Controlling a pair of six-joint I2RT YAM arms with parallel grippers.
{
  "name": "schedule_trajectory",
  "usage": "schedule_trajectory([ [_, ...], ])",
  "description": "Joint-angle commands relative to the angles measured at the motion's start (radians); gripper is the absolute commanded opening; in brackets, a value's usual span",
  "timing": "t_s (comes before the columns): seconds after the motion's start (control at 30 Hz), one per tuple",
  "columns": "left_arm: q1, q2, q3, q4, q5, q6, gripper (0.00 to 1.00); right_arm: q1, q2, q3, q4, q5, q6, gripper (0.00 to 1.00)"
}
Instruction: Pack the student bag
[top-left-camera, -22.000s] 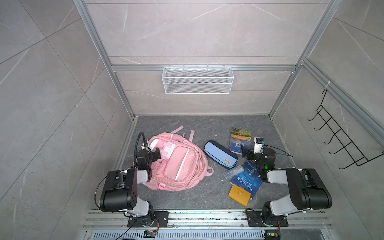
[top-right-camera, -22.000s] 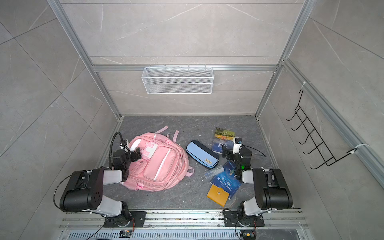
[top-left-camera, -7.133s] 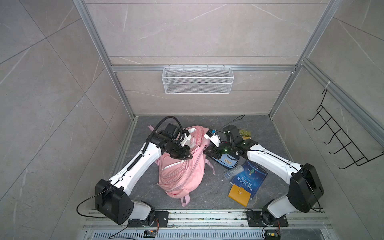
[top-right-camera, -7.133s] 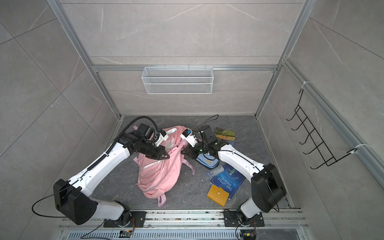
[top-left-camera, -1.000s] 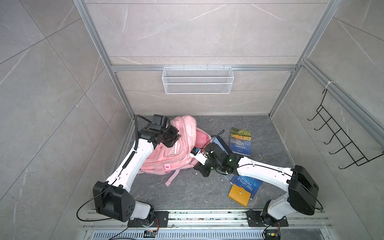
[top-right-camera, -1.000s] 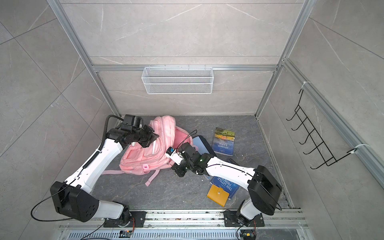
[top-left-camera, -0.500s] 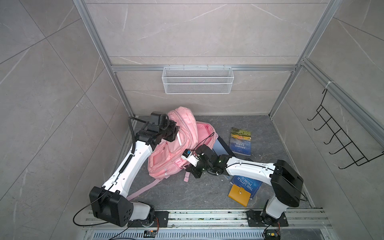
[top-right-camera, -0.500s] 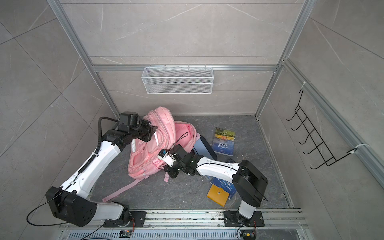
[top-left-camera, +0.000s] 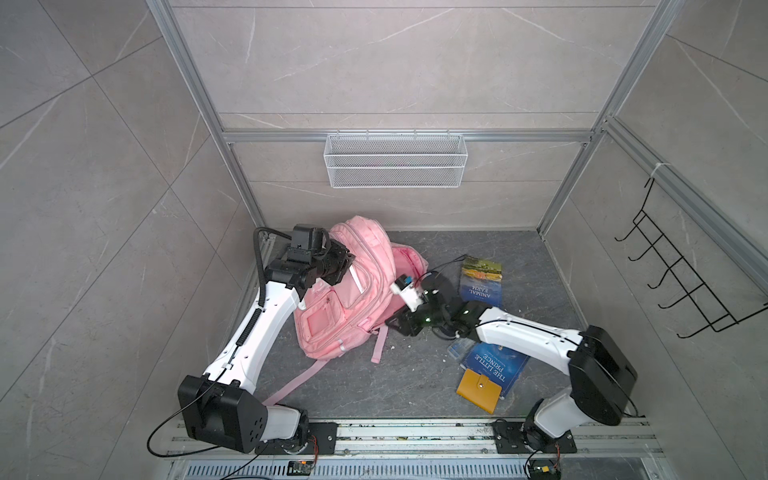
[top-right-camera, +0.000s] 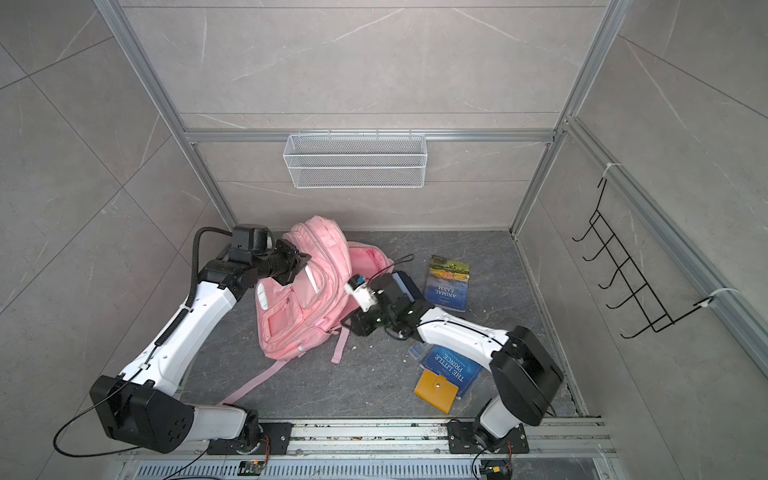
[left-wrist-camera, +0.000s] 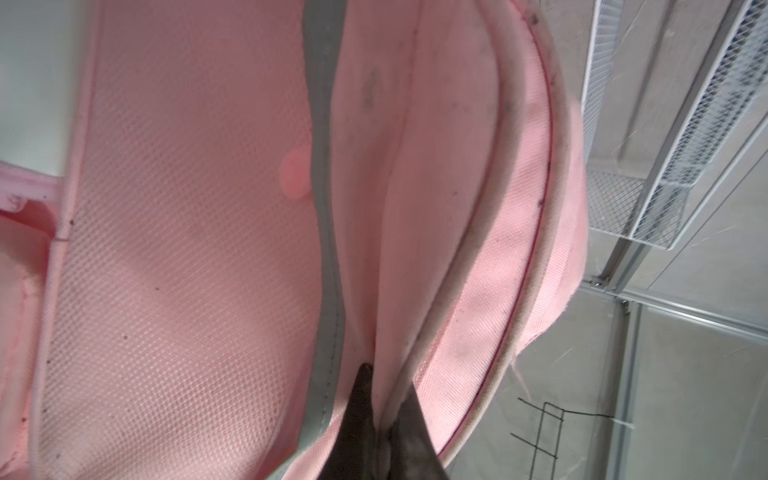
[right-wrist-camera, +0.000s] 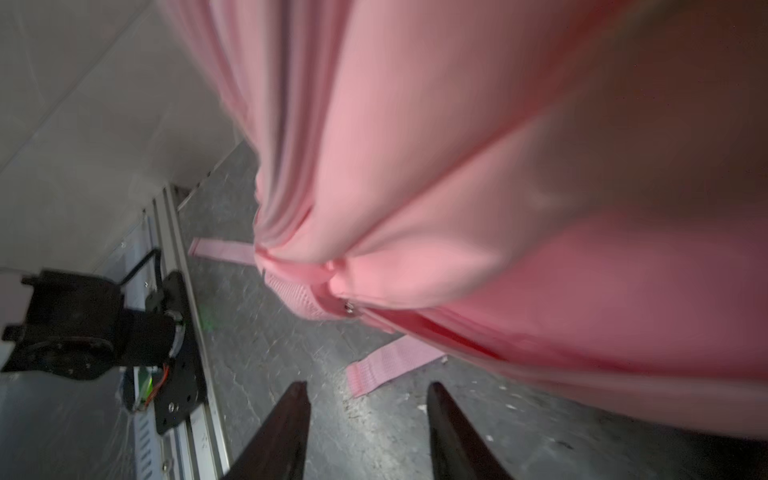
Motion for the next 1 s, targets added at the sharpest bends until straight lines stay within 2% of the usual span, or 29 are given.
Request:
schedule_trajectory([
  [0.0, 0.007, -0.019, -0.021, -0.094, 0.075, 0.334, 0.0, -0.107, -0.079, 0.013, -0.06, -0.026, 0.064, 0.66],
  [0.07, 0.008, 0.002, -0.013, -0.162, 0.096, 0.466, 0.0, -0.174, -0.079, 0.056, -0.166, -0.002, 0.035, 0.68],
  [0.17, 0.008, 0.031, 0.001, -0.283, 0.043, 0.632, 0.0, -0.302, -0.032, 0.132, -0.335, 0.037, 0.015, 0.71],
  [0.33, 0.008, 0.042, -0.047, -0.236, 0.004, 0.729, 0.0, -0.503, 0.064, 0.205, -0.492, 0.084, 0.08, 0.72],
  [0.43, 0.006, 0.058, -0.069, -0.17, 0.034, 0.739, 0.0, -0.614, 0.11, 0.2, -0.521, 0.069, 0.119, 0.72],
  [0.5, 0.005, 0.086, -0.057, -0.21, 0.013, 0.755, 0.0, -0.689, 0.129, 0.184, -0.526, 0.045, 0.136, 0.73],
  [0.53, 0.003, 0.094, -0.049, -0.233, -0.006, 0.765, 0.04, -0.716, 0.137, 0.179, -0.536, 0.04, 0.136, 0.73],
  [0.6, -0.009, 0.089, -0.033, -0.271, -0.062, 0.792, 0.36, -0.758, 0.127, 0.156, -0.557, 0.059, 0.143, 0.73],
  [0.67, -0.029, 0.069, -0.006, -0.302, -0.138, 0.817, 0.59, -0.795, 0.081, 0.095, -0.546, 0.065, 0.188, 0.76],
  [0.7, -0.045, 0.062, 0.019, -0.324, -0.179, 0.834, 0.67, -0.811, 0.049, 0.059, -0.54, 0.063, 0.219, 0.77],
  [0.77, -0.097, 0.061, 0.083, -0.37, -0.261, 0.867, 0.76, -0.83, -0.019, -0.016, -0.538, 0.063, 0.277, 0.8],
  [0.83, -0.164, 0.07, 0.15, -0.399, -0.297, 0.891, 0.76, -0.838, -0.105, -0.092, -0.548, 0.074, 0.342, 0.84],
  [0.93, -0.293, 0.104, 0.226, -0.381, -0.245, 0.91, 0.76, -0.842, -0.258, -0.192, -0.604, 0.133, 0.427, 0.86],
  [0.97, -0.343, 0.13, 0.25, -0.368, -0.21, 0.912, 0.76, -0.845, -0.309, -0.222, -0.627, 0.16, 0.447, 0.95],
])
